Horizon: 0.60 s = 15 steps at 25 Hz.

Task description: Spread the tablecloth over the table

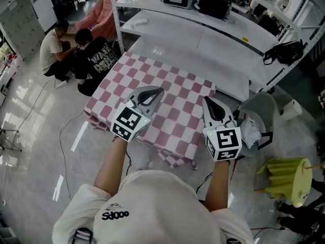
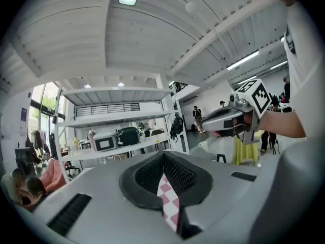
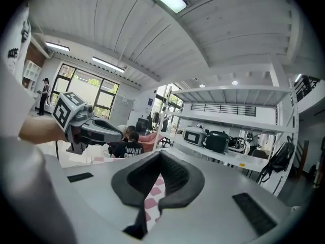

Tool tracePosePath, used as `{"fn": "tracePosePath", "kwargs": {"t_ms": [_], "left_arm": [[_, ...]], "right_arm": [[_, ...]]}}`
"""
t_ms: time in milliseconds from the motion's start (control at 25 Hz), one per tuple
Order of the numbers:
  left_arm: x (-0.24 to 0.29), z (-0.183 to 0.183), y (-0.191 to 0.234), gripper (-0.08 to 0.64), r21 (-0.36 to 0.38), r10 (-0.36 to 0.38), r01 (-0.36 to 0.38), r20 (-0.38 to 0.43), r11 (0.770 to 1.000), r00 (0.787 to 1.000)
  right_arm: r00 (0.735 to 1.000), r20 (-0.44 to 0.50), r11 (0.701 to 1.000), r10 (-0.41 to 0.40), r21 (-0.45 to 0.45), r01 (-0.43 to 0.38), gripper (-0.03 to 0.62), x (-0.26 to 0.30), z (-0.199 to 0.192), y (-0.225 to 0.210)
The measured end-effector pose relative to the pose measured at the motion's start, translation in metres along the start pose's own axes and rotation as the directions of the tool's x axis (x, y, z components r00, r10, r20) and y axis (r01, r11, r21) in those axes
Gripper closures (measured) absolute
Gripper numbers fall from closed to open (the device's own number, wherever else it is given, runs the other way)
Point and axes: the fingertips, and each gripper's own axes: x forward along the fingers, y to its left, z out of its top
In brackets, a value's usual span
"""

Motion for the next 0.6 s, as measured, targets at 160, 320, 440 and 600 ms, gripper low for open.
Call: {"fn": "tracePosePath", "kwargs": {"t_ms": [160, 320, 440, 600], "left_arm": [[-0.001, 0.0, -0.003, 0.531, 0.004, 0.003, -0.002, -0.011, 1.0, 1.0], [-0.003, -0.004, -0.001, 0.531, 0.01, 0.018, -0.017, -0.027, 1.0, 0.999], [-0.007, -0.006, 0.0, 0.531, 0.005, 0.022, -0.022, -0.031, 1.0, 0.999], [-0.011, -0.009, 0.0, 0.531, -0.003, 0.023, -0.023, -0.033, 1.0, 0.999]], "right_arm": [[1.0, -0.013, 1.0, 0.012, 0.01, -0.012, 0.571, 0.002, -0.003, 0.004], [0.999, -0.025, 1.0, 0.021, 0.015, -0.02, 0.571, 0.005, -0.006, 0.009], [0.999, -0.032, 1.0, 0.021, 0.017, -0.021, 0.571, 0.005, -0.007, 0.01], [0.999, -0.041, 1.0, 0.026, 0.016, -0.025, 0.571, 0.006, -0.009, 0.015]]}}
